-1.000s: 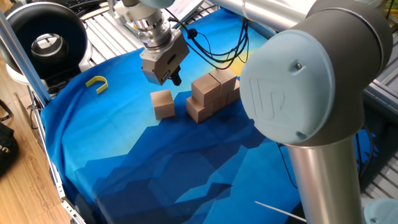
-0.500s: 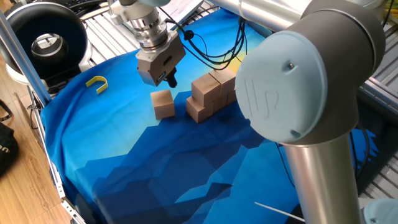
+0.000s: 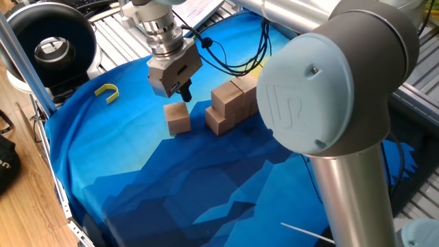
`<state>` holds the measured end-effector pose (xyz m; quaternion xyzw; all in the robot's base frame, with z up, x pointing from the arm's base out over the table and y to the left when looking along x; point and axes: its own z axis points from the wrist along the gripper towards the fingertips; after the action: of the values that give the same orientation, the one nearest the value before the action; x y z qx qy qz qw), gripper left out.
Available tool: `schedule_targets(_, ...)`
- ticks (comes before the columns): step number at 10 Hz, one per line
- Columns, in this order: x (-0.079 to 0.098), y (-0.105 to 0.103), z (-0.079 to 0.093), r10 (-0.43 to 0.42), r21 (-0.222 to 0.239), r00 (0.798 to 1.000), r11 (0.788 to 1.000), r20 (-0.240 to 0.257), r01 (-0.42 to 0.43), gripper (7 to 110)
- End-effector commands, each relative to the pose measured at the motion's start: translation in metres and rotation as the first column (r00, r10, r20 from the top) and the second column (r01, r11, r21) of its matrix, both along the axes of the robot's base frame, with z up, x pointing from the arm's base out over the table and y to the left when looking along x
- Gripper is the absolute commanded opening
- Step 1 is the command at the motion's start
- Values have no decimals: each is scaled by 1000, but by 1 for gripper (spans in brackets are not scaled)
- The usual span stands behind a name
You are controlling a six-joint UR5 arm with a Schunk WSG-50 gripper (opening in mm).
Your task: Stack the blocks into a pyramid shape
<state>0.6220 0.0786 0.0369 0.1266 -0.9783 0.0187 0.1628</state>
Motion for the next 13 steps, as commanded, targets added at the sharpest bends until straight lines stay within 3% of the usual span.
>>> schedule_targets(1,-4,18,3,-22,65,1000,998,-22,23,7)
schedule_targets(10,-7,58,12,-107,141,992,983,-64,115,7)
schedule_targets(13,-3,33,15,-91,56,995,994,-36,93,7)
